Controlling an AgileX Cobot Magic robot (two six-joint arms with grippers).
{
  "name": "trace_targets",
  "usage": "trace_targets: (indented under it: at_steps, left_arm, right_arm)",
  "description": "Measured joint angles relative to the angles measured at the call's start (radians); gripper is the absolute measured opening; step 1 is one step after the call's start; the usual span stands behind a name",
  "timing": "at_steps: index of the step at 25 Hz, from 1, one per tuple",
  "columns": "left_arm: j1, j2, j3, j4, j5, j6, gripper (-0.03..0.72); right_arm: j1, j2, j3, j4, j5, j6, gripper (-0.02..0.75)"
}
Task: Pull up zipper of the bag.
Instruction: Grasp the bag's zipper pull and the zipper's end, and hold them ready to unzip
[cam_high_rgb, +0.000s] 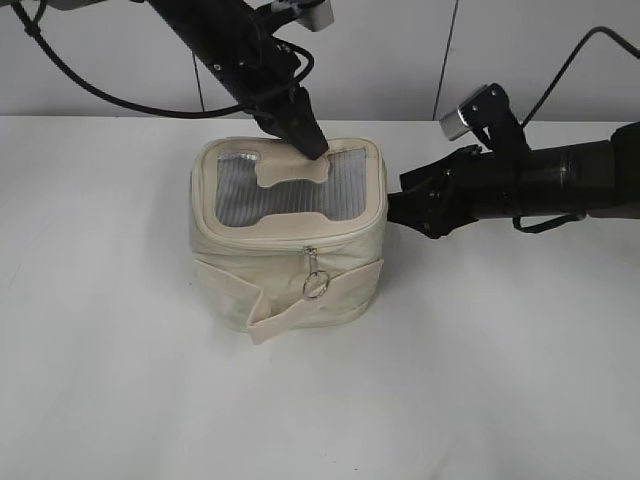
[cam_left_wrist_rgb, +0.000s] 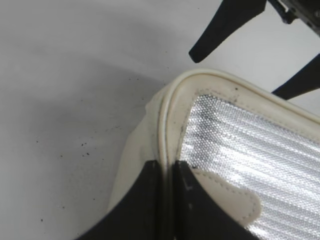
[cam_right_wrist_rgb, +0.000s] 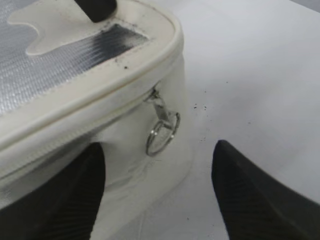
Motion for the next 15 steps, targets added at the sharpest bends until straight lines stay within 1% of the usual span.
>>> trace_targets:
  at_steps: [4, 13, 15]
  left_arm:
    - [0.0, 0.0, 0.0, 0.0, 0.0, 0.0, 0.047]
    - [0.0, 0.0, 0.0, 0.0, 0.0, 0.0, 0.047]
    - [0.0, 0.0, 0.0, 0.0, 0.0, 0.0, 0.047]
  right_arm:
    - [0.002, 0.035, -0.021, 0.003, -0.012, -0.003, 0.521]
    - [0.007, 0.075, -0.058, 0.003, 0.011, 0.002, 0.432]
    - [0.01, 0.077, -0.068, 0.001, 0.011, 0.003, 0.401]
